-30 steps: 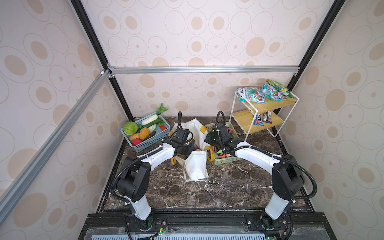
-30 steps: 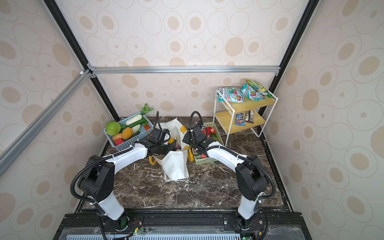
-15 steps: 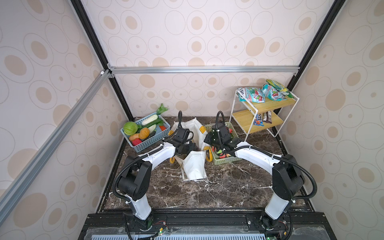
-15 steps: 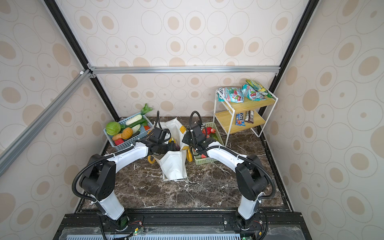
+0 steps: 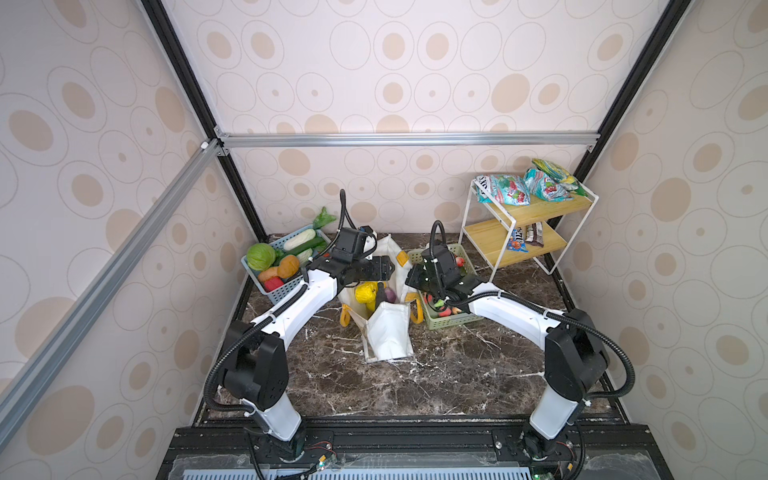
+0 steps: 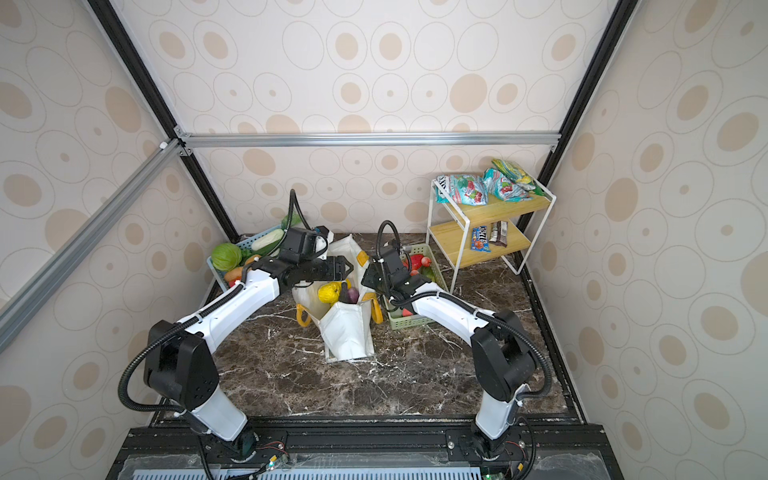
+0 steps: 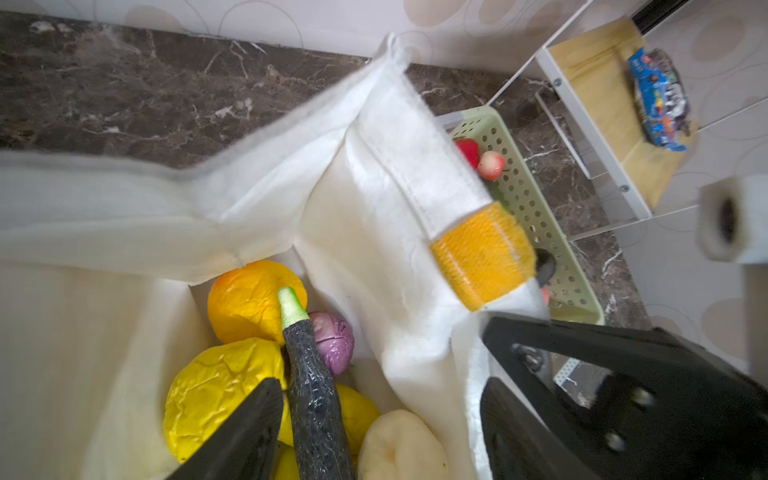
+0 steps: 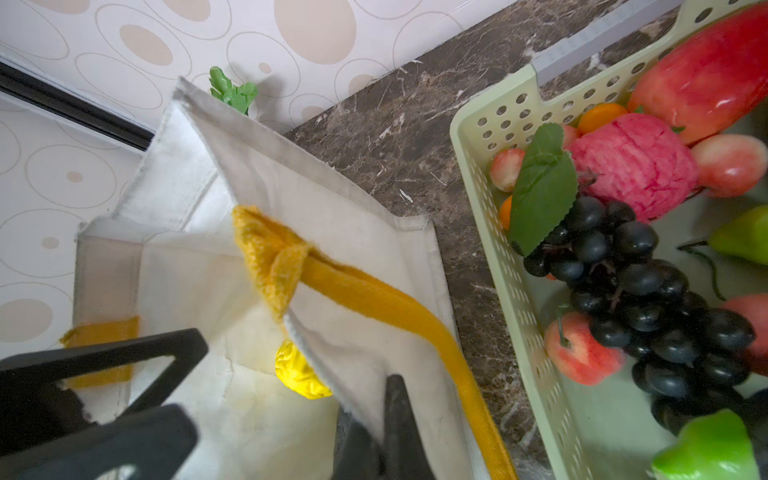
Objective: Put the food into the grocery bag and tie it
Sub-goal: 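Raise the left gripper out of the bag and move it toward the yellow handle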
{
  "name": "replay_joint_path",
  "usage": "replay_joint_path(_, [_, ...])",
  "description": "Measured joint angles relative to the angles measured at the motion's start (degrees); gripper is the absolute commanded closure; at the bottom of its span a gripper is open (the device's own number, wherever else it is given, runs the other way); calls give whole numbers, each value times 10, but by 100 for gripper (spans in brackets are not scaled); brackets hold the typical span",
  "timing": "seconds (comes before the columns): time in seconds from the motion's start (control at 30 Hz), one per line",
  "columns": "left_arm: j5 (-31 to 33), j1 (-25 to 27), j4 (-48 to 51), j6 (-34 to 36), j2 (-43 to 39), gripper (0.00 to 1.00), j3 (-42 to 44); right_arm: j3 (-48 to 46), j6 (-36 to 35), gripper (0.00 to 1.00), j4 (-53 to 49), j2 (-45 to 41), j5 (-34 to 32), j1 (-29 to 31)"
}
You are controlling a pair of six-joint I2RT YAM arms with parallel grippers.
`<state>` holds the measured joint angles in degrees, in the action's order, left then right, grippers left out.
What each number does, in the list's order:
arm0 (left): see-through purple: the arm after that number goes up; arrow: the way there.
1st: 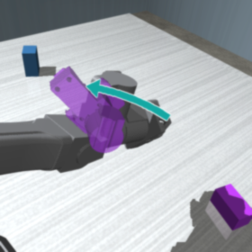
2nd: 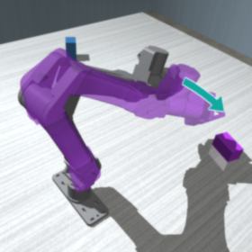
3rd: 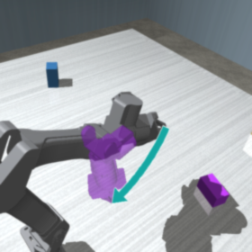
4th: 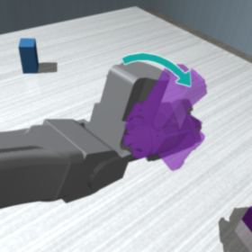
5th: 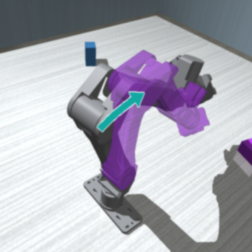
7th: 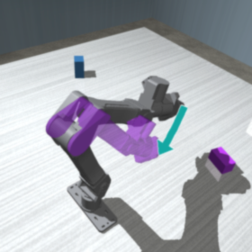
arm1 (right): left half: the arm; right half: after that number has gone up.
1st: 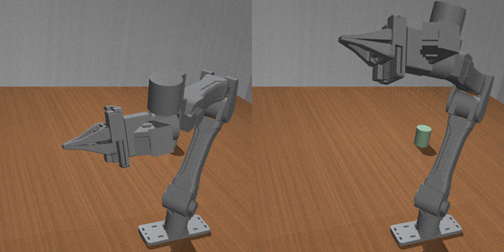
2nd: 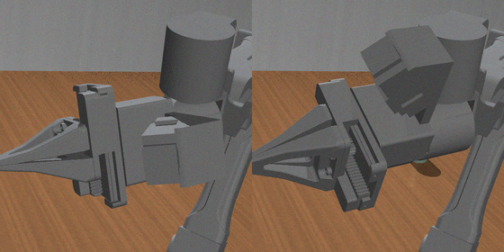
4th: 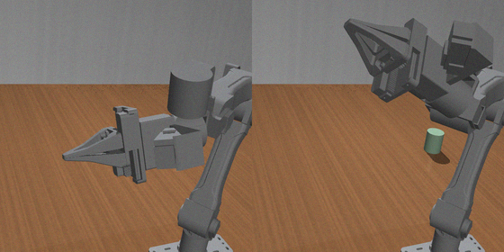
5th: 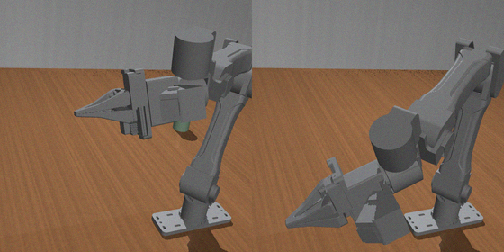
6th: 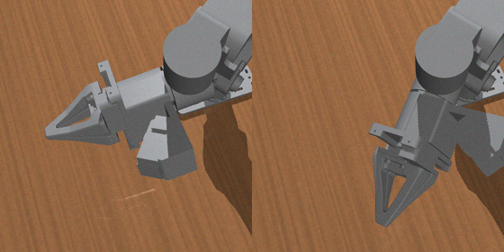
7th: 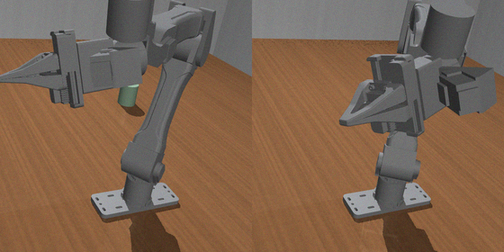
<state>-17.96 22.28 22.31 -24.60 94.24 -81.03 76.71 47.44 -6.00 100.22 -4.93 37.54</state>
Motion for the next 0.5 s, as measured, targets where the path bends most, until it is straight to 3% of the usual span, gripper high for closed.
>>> replay_joint_path(0.17, [-38, -46, 1, -2, -29, 24, -4, 0, 1, 100, 0, 0, -10, 1])
replay_joint_path(0.5, [-60, -216, -11, -23, -115, 25, 36, 0, 6, 100, 1, 0, -18, 7])
